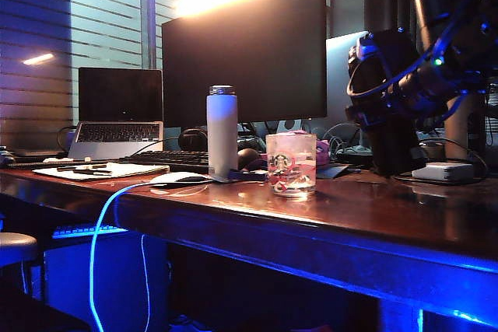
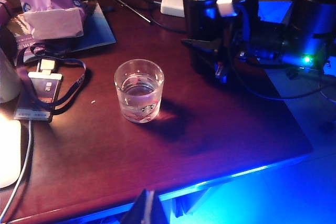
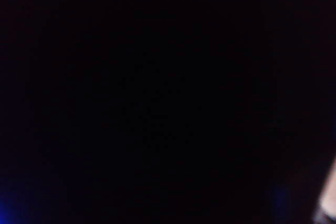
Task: Pick up the black thermos, pour a little water from inside into the glass cup, then place the black thermos back on the table.
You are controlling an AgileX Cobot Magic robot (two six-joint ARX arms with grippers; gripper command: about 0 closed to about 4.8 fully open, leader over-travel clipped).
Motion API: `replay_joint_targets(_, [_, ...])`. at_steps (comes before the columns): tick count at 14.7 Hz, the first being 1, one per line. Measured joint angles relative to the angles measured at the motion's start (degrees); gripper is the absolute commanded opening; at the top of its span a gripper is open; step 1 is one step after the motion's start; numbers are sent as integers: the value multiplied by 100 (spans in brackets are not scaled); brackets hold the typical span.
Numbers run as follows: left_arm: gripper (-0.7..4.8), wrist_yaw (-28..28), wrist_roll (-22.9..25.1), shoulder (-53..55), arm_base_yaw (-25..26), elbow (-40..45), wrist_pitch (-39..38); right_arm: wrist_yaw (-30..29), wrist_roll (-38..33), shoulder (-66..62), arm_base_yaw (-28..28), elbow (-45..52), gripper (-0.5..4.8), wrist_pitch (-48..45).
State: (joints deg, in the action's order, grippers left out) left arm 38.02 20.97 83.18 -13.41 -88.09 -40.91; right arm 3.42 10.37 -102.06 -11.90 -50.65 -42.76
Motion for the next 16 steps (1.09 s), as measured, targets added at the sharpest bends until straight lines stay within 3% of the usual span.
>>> replay_joint_targets(9, [-3, 0, 0, 0, 0, 0, 0, -970, -710, -4, 240, 415, 53, -511])
replay_joint_targets(16, [-3, 0, 0, 0, 0, 0, 0, -1226, -739, -7, 326, 970, 57, -1174])
